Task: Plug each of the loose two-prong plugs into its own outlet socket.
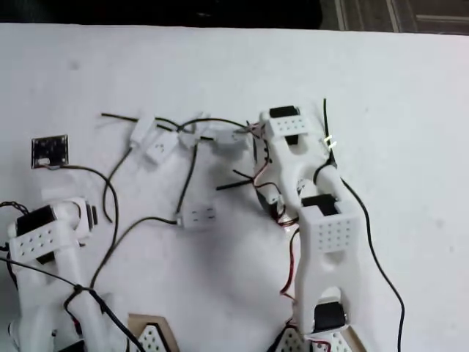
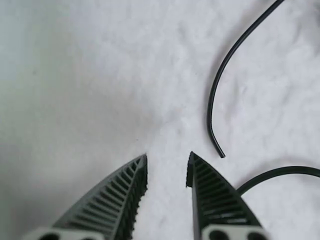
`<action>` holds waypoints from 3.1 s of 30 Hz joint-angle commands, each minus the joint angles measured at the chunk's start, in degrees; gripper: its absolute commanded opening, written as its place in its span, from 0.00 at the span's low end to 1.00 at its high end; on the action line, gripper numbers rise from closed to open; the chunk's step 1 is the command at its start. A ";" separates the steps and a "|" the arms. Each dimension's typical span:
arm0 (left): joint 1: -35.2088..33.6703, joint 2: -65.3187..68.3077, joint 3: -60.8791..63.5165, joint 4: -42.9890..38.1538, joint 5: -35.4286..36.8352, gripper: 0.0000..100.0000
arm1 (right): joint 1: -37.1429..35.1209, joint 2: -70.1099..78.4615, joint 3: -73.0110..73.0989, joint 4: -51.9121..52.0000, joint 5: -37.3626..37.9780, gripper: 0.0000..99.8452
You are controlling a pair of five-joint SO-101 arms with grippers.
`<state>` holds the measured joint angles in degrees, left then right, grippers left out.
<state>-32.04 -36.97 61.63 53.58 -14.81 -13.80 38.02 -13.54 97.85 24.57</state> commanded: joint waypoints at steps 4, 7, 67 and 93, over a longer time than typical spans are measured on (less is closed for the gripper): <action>0.22 -1.36 -0.26 -0.88 -0.70 0.15 | -0.22 -12.18 4.92 0.48 0.44 0.02; 0.22 -1.36 -0.26 -0.88 -0.70 0.15 | -0.66 -22.46 12.31 0.40 0.44 0.02; 0.13 -1.36 -0.26 -0.88 -0.62 0.14 | -24.84 -79.08 84.04 -81.27 -39.56 0.02; -0.04 -1.36 -0.26 -0.88 -0.62 0.14 | -23.25 -71.08 80.70 -87.08 -37.36 0.02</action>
<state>-32.04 -36.97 61.63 53.58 -14.81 -38.33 -32.40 69.45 11.60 -13.85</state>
